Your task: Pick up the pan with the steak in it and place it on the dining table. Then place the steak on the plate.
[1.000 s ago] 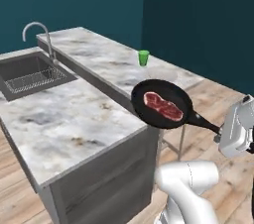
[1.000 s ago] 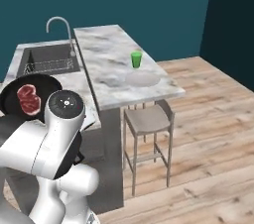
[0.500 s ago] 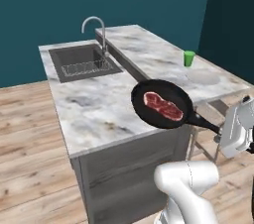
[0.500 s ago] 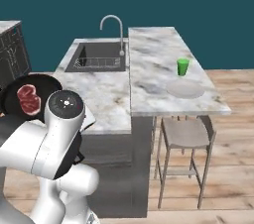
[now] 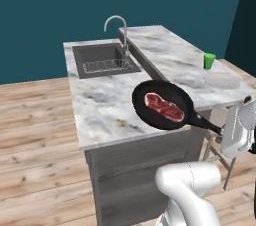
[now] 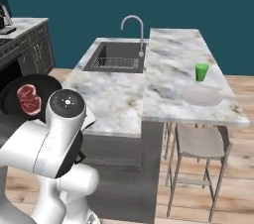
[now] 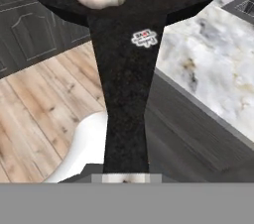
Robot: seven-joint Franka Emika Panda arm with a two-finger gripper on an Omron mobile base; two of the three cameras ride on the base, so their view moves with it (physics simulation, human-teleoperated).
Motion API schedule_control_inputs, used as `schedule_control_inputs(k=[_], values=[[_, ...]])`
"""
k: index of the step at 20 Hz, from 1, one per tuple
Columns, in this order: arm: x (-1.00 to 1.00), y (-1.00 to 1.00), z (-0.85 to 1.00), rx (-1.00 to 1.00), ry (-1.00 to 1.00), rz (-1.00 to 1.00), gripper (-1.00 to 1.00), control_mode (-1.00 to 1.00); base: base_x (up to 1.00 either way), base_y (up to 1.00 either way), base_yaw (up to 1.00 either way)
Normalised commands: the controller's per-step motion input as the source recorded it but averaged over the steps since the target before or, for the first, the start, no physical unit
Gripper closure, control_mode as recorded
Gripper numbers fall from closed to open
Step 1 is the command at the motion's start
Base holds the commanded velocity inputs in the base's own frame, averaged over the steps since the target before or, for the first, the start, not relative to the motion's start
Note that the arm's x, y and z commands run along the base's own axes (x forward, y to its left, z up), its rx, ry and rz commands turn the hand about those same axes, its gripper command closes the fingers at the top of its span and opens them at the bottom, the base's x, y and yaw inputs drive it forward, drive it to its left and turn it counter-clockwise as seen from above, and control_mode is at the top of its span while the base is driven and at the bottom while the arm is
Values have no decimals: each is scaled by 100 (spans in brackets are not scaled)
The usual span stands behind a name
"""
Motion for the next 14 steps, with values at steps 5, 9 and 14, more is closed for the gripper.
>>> schedule_control_inputs(k=[5, 9, 14], values=[[0, 0, 0, 0, 0, 0, 100, 100, 26, -100, 0], [0, 0, 0, 0, 0, 0, 100, 100, 29, -100, 0], [0, 0, 0, 0, 0, 0, 100, 100, 16, -70, 2]])
